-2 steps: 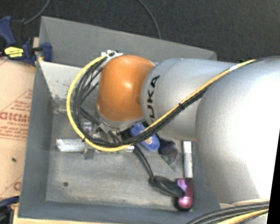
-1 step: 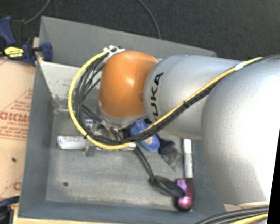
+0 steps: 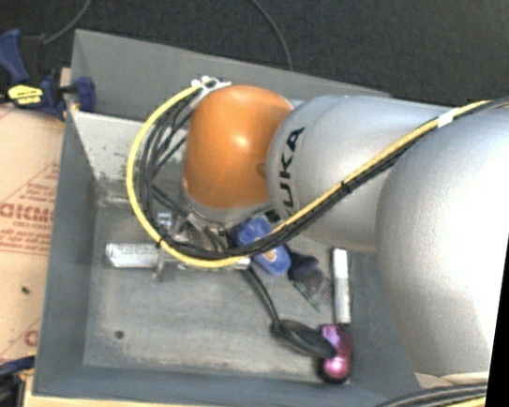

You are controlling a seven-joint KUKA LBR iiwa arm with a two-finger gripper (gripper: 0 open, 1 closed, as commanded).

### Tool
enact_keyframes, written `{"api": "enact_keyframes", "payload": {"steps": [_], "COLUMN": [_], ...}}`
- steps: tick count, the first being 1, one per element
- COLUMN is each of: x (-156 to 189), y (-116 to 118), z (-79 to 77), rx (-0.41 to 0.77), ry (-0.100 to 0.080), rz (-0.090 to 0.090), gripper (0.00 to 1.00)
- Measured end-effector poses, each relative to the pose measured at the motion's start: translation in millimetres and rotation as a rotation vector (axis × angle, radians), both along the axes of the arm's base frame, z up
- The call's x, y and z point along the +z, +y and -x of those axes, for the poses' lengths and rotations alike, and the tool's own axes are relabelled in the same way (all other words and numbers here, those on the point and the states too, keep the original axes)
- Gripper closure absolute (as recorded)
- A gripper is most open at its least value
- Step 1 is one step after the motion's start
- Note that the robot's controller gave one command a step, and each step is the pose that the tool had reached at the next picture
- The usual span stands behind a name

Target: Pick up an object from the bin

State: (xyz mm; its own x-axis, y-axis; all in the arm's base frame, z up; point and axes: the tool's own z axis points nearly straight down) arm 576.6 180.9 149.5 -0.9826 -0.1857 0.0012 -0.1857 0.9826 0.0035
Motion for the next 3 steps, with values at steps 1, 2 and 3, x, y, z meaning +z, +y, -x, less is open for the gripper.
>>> {"api": "enact_keyframes", "payload": {"steps": [1,2,3], "x": [13.7,26.9,38.2], "y": [-0.2,-0.1,0.0], "z": [0.0,-0.5,-0.6], "rx": [-0.001,-0.001,-0.001], "ry": [0.0,-0.002,-0.002], "rz": [0.0,0.0,0.0], "gripper": [1.0,1.0,1.0]}}
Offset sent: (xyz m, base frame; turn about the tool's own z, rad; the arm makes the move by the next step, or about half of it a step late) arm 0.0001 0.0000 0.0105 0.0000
